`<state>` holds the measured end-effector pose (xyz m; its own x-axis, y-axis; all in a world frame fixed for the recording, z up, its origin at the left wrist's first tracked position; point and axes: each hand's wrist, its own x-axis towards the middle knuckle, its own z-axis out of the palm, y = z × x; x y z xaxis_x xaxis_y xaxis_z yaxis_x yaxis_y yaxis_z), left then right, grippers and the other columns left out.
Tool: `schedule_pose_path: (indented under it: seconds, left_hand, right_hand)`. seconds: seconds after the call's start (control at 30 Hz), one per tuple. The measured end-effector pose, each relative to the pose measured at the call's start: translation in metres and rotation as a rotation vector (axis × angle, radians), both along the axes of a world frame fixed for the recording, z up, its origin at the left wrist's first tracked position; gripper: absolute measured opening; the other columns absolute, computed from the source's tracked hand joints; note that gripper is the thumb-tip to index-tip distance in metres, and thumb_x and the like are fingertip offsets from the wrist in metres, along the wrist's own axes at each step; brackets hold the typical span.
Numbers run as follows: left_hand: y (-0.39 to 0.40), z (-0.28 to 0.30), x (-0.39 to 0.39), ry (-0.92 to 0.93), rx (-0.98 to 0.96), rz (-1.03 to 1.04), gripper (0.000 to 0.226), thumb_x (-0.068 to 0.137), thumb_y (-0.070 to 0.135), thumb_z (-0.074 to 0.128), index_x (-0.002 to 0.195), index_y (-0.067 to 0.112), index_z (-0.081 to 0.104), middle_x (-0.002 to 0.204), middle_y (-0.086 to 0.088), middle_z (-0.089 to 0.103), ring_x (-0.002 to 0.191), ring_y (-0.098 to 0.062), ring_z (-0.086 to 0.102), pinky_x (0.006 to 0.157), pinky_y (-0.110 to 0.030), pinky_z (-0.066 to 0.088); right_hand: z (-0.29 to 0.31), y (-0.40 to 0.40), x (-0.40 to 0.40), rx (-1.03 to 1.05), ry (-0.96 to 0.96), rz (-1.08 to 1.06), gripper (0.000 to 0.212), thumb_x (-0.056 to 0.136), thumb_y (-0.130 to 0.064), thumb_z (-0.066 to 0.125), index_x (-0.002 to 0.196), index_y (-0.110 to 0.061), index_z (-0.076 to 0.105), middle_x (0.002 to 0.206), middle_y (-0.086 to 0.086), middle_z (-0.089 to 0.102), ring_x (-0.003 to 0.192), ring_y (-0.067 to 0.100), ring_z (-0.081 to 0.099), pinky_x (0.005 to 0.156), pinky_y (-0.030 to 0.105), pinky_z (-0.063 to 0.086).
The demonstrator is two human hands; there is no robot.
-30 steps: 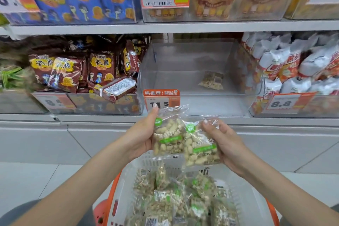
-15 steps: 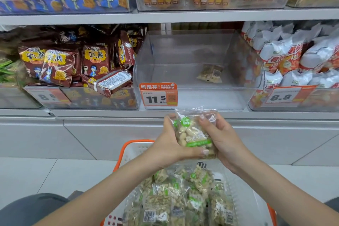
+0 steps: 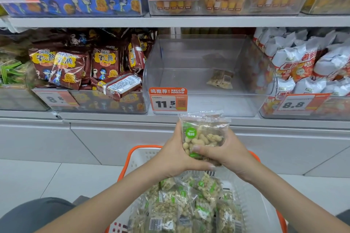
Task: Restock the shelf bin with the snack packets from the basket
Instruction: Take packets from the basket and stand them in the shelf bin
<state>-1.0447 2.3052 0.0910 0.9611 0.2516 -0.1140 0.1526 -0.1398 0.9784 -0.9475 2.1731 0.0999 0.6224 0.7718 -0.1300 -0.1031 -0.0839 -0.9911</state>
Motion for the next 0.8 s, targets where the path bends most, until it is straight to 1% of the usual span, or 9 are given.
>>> schedule_pose_path:
  seconds: [0.1, 0.2, 0.27, 0.33, 0.4, 0.5, 0.6, 0.7, 0.8]
  left_hand:
    - [0.0, -0.002, 0.002, 0.002, 0.007, 0.033, 0.117, 0.043, 0.028, 0.092, 0.137, 0.017, 0.023, 0.111, 0.006, 0.069, 0.105, -0.013, 0.066, 0.093, -0.044, 0.052]
    - [0.001, 0.003, 0.005, -0.064, -0.036, 0.035, 0.088, 0.053, 0.002, 0.089, 0.12, 0.023, 0.035, 0.108, 0.002, 0.07, 0.101, -0.019, 0.068, 0.085, -0.044, 0.056]
    - [0.0, 0.014, 0.008, -0.104, -0.083, 0.029, 0.091, 0.058, -0.011, 0.083, 0.124, 0.022, 0.03, 0.108, 0.001, 0.07, 0.1, -0.019, 0.069, 0.079, -0.037, 0.058]
    - [0.003, 0.026, 0.013, -0.159, -0.073, 0.021, 0.103, 0.059, -0.006, 0.085, 0.133, 0.026, 0.02, 0.116, -0.001, 0.065, 0.104, -0.018, 0.067, 0.085, -0.034, 0.056]
    - [0.015, 0.042, 0.018, -0.252, 0.161, 0.047, 0.107, 0.058, 0.019, 0.091, 0.135, 0.034, 0.018, 0.128, 0.0, 0.052, 0.115, -0.013, 0.058, 0.097, -0.028, 0.048]
    - [0.054, 0.056, 0.028, -0.359, 0.873, 0.178, 0.109, 0.058, 0.061, 0.076, 0.145, 0.026, 0.02, 0.128, 0.007, 0.043, 0.119, -0.01, 0.04, 0.103, -0.02, 0.032]
    - [0.097, 0.046, 0.042, -0.31, 1.416, 0.122, 0.107, 0.064, 0.065, 0.069, 0.146, 0.009, 0.03, 0.133, -0.003, 0.049, 0.122, -0.022, 0.041, 0.107, -0.033, 0.033]
    - [0.115, 0.024, 0.054, -0.286, 1.587, 0.089, 0.09, 0.057, 0.055, 0.08, 0.128, 0.013, 0.044, 0.114, -0.004, 0.06, 0.101, -0.024, 0.056, 0.085, -0.034, 0.049]
    - [0.111, 0.012, 0.064, -0.339, 1.589, 0.258, 0.071, 0.05, 0.039, 0.085, 0.104, 0.017, 0.044, 0.087, -0.001, 0.056, 0.079, -0.023, 0.049, 0.062, -0.03, 0.042]
  right_hand:
    - [-0.003, 0.002, 0.0, -0.028, 0.001, -0.008, 0.072, 0.063, -0.006, 0.087, 0.122, -0.009, 0.047, 0.103, 0.006, 0.073, 0.091, 0.015, 0.072, 0.072, 0.024, 0.057]
    - [0.0, 0.005, 0.005, -0.026, -0.038, 0.032, 0.089, 0.051, -0.019, 0.091, 0.126, -0.004, 0.046, 0.107, 0.01, 0.072, 0.097, 0.02, 0.07, 0.076, 0.025, 0.055]
    - [0.009, 0.006, 0.007, -0.005, -0.084, 0.021, 0.085, 0.05, -0.016, 0.089, 0.124, -0.003, 0.048, 0.105, 0.01, 0.072, 0.096, 0.021, 0.071, 0.076, 0.025, 0.055]
    - [0.026, 0.009, 0.007, 0.019, -0.141, -0.031, 0.072, 0.053, -0.006, 0.086, 0.117, -0.003, 0.052, 0.096, 0.006, 0.075, 0.088, 0.016, 0.072, 0.069, 0.02, 0.054]
    - [0.047, 0.015, 0.016, 0.068, -0.17, -0.098, 0.063, 0.055, 0.006, 0.085, 0.109, -0.005, 0.055, 0.084, -0.001, 0.076, 0.076, 0.01, 0.072, 0.061, 0.017, 0.054]
    - [0.078, 0.032, 0.049, 0.154, -0.162, -0.231, 0.061, 0.056, -0.004, 0.082, 0.11, -0.011, 0.055, 0.088, 0.002, 0.075, 0.078, 0.012, 0.072, 0.06, 0.022, 0.056]
    - [0.092, 0.057, 0.09, 0.132, -0.178, -0.262, 0.069, 0.058, -0.01, 0.081, 0.12, -0.006, 0.053, 0.104, 0.012, 0.071, 0.082, 0.015, 0.072, 0.064, 0.025, 0.058]
    - [0.091, 0.091, 0.128, 0.061, -0.221, -0.275, 0.068, 0.065, -0.011, 0.084, 0.124, -0.005, 0.051, 0.109, 0.012, 0.07, 0.087, 0.016, 0.072, 0.071, 0.026, 0.059]
    - [0.084, 0.136, 0.16, -0.045, -0.281, -0.309, 0.101, 0.036, -0.045, 0.094, 0.124, -0.014, 0.054, 0.111, 0.002, 0.07, 0.097, 0.016, 0.069, 0.089, 0.034, 0.055]
